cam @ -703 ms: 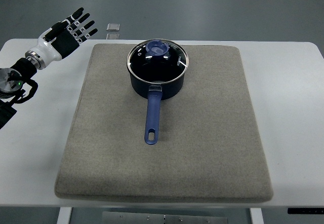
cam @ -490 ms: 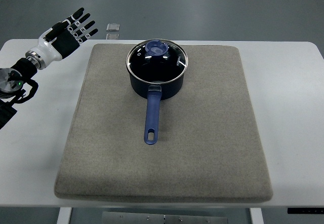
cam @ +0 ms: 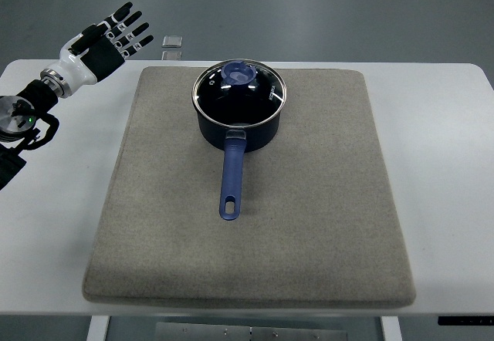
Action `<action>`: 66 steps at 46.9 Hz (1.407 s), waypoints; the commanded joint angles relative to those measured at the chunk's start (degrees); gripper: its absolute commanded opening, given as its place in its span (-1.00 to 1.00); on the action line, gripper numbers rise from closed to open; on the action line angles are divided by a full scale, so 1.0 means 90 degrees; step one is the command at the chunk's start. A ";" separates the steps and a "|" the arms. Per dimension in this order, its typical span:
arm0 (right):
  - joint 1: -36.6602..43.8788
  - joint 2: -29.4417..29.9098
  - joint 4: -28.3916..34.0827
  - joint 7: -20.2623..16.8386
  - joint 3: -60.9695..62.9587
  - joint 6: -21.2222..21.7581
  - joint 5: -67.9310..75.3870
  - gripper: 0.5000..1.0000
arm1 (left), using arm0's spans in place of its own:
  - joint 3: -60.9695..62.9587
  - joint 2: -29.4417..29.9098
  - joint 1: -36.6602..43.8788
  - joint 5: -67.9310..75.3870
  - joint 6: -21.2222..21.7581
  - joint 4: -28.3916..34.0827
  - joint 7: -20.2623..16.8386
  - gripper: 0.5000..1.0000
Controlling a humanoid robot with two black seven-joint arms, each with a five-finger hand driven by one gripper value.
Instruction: Open pot lid and place left with left hand
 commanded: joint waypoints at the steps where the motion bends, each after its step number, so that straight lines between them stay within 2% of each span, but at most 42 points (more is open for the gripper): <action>1: 0.0000 0.0000 0.0004 0.0000 0.0001 0.0000 0.0004 0.67 | 0.0000 0.0032 -0.0046 0.0126 -0.0027 0.0018 -0.0011 0.95; 8: 0.0000 0.0000 -0.0006 0.0000 0.0001 0.0000 -0.0006 0.67 | -0.0010 0.0041 -0.0222 0.1696 -0.0095 0.0018 -0.0166 0.90; 12: 0.0000 0.0000 0.0004 0.0000 -0.0008 0.0000 0.0004 0.67 | -0.0010 0.0051 -0.0300 0.2848 -0.0085 0.0009 -0.0488 0.88; 20: 0.0000 0.0000 0.0004 0.0000 0.0001 0.0000 -0.0006 0.67 | -0.0078 0.0090 -0.0456 0.4939 -0.0075 -0.0079 -0.1436 0.89; 29: 0.0000 0.0000 0.0004 0.0000 0.0001 0.0000 0.0004 0.67 | -0.0010 0.0363 -0.0720 0.6453 -0.0066 -0.0654 -0.1885 0.88; 37: 0.0000 0.0000 0.0004 0.0000 0.0001 0.0000 -0.0006 0.67 | -0.0010 0.0569 -0.0964 0.7860 -0.0036 -0.1309 -0.1944 0.85; 52: 0.0000 0.0000 0.0004 0.0000 0.0001 0.0000 0.0004 0.67 | 0.0000 0.0559 -0.1365 1.0311 -0.0036 -0.2061 -0.1944 0.85; 60: 0.0000 0.0000 -0.0006 0.0000 -0.0008 0.0000 -0.0006 0.67 | 0.0000 0.0442 -0.1491 1.1893 -0.0036 -0.2550 -0.1935 0.87; 66: 0.0000 0.0000 0.0004 0.0000 0.0001 0.0000 -0.0006 0.67 | 0.0010 0.0276 -0.1667 1.2412 -0.0095 -0.2677 -0.1915 0.90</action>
